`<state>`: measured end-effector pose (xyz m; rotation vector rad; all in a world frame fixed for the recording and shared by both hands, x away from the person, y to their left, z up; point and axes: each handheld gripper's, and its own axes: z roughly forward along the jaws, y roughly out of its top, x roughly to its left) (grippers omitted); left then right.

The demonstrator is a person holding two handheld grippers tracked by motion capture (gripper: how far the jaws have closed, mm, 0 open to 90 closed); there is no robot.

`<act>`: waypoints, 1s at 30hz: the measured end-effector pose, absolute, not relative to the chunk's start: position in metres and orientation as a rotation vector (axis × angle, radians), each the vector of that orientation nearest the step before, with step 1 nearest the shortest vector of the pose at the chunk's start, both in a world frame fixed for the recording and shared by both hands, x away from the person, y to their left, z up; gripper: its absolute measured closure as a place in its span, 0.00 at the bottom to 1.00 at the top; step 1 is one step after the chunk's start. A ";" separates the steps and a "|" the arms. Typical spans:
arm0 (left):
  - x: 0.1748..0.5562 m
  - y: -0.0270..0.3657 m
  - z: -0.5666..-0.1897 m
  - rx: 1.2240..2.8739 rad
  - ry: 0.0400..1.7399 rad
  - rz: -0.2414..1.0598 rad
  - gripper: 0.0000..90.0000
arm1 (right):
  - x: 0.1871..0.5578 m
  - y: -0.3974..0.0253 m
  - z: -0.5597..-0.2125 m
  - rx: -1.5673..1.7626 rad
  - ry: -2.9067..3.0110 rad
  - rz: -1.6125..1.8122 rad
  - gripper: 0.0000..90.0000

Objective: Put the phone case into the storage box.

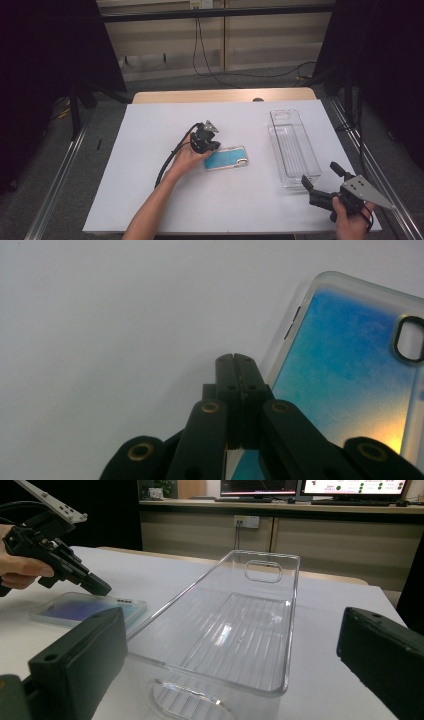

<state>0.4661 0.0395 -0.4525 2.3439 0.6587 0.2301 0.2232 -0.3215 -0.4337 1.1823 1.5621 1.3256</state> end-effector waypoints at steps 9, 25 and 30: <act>0.461 0.049 -0.454 2.324 0.666 0.205 1.00 | 0.223 -0.321 -0.434 1.181 1.565 1.323 0.00; 0.458 0.056 -0.451 2.321 0.706 0.169 1.00 | 0.224 -0.322 -0.434 1.185 1.561 1.319 0.00; 0.455 0.059 -0.450 2.329 0.717 0.174 1.00 | 0.224 -0.321 -0.434 1.186 1.561 1.320 0.00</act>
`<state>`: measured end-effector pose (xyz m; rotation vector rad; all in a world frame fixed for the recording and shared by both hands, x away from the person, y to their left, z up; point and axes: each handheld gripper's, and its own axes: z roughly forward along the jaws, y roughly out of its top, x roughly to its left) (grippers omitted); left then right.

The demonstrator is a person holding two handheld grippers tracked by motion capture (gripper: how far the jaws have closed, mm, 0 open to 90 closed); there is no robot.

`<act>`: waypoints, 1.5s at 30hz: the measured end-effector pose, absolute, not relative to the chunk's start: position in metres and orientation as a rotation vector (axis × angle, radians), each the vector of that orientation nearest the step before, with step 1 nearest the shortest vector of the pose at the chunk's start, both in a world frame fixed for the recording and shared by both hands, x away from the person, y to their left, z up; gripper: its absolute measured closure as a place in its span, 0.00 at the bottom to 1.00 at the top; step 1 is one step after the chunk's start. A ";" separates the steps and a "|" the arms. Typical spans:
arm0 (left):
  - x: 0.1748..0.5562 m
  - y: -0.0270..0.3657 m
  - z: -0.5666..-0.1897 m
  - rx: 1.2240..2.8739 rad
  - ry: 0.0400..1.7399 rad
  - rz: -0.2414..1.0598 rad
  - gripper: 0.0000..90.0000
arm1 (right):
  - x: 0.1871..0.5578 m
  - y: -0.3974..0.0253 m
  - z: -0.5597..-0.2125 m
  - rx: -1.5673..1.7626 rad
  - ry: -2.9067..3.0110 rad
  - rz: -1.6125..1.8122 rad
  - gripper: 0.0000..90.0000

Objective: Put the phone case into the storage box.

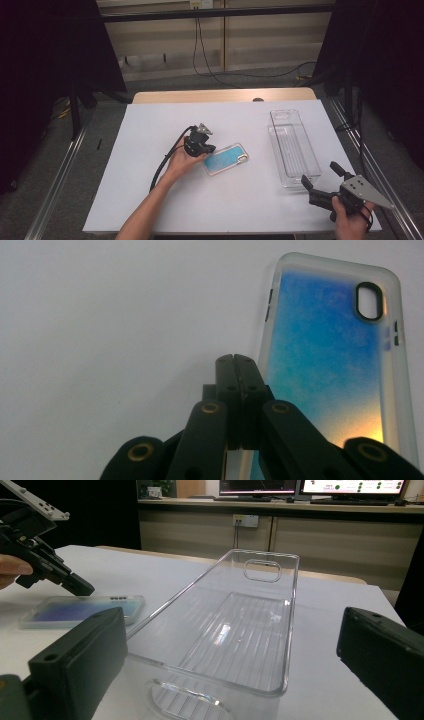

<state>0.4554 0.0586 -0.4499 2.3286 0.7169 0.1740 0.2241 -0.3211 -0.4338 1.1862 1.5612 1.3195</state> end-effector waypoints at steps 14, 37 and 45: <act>0.449 0.066 -0.448 2.337 0.729 0.178 1.00 | 0.224 -0.321 -0.433 1.181 1.558 1.319 0.00; 0.439 0.072 -0.448 2.342 0.732 0.176 1.00 | 0.226 -0.320 -0.434 1.178 1.568 1.314 0.00; 0.439 0.074 -0.448 2.336 0.740 0.159 1.00 | 0.225 -0.320 -0.433 1.180 1.564 1.318 0.00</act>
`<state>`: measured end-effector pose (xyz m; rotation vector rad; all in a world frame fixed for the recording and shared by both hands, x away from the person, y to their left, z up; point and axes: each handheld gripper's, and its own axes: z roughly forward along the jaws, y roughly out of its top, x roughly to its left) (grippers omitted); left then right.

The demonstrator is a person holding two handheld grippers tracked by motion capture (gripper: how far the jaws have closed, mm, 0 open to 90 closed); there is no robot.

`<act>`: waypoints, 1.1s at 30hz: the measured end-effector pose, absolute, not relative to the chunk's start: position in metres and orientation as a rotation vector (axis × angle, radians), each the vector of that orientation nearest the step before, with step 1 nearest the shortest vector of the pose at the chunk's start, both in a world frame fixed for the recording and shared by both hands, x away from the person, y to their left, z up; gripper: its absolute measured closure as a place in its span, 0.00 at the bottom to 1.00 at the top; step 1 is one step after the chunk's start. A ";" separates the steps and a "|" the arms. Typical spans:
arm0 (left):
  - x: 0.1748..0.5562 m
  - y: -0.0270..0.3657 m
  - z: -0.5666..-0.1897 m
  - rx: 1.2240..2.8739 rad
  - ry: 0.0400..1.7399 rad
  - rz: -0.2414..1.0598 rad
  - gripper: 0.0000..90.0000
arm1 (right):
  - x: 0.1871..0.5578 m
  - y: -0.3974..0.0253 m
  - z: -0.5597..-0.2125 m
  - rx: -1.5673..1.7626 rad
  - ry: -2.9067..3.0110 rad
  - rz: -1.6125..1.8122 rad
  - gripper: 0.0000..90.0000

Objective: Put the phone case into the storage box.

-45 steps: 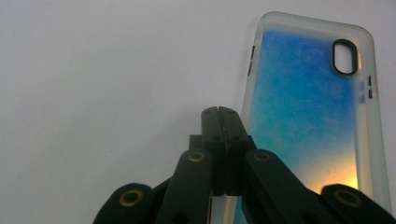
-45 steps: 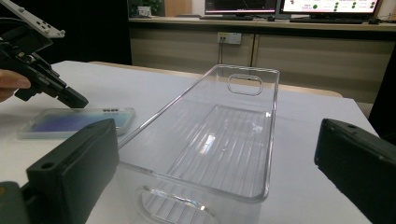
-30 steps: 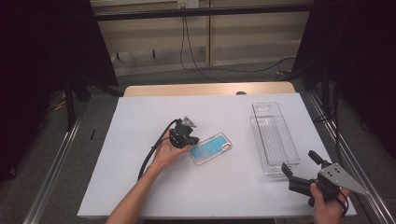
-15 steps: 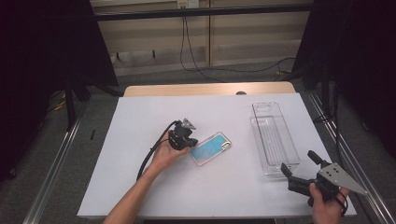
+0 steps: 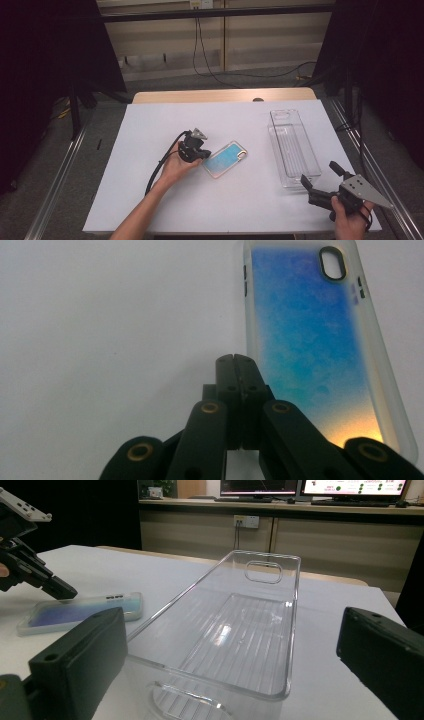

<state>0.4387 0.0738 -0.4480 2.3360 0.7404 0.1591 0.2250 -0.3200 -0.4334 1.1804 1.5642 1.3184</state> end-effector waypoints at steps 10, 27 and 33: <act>0.438 0.076 -0.447 2.332 0.758 0.136 1.00 | 0.225 -0.320 -0.433 1.179 1.563 1.322 0.00; 0.435 0.092 -0.433 2.198 0.743 0.231 0.94 | 0.224 -0.320 -0.432 1.175 1.564 1.324 0.00; 0.435 0.090 -0.432 2.184 0.743 0.216 0.77 | 0.224 -0.321 -0.432 1.177 1.556 1.329 0.00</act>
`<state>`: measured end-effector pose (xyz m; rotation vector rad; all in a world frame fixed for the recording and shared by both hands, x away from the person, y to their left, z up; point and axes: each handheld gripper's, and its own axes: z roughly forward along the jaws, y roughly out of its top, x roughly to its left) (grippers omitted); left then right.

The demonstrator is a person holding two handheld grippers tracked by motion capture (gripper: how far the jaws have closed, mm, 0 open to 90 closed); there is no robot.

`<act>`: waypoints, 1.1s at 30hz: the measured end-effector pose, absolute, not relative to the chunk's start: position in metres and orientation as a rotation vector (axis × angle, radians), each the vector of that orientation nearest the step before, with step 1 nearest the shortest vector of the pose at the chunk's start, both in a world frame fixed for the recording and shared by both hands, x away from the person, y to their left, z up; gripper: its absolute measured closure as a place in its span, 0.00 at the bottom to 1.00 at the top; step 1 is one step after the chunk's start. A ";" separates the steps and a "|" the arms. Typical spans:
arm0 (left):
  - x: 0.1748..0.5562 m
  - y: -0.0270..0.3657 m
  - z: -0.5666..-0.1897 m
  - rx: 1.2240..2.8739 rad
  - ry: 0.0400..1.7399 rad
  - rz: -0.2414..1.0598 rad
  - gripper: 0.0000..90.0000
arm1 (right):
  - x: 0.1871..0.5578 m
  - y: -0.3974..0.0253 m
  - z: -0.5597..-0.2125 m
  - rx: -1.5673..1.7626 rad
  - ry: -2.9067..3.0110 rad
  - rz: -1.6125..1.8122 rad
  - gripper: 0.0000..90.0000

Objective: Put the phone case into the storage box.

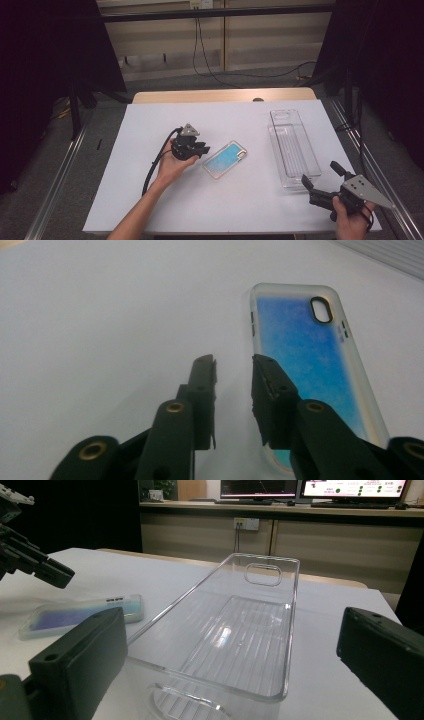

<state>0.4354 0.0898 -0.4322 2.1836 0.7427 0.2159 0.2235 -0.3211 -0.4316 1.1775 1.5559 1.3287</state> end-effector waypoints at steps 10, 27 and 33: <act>0.427 0.096 -0.422 2.114 0.761 0.296 0.20 | 0.225 -0.322 -0.432 1.180 1.557 1.327 0.00; 0.412 0.104 -0.412 2.147 0.671 0.254 0.06 | 0.225 -0.320 -0.432 1.177 1.561 1.327 0.00; 0.407 0.094 -0.416 2.171 0.646 0.180 0.07 | 0.224 -0.322 -0.432 1.175 1.559 1.323 0.00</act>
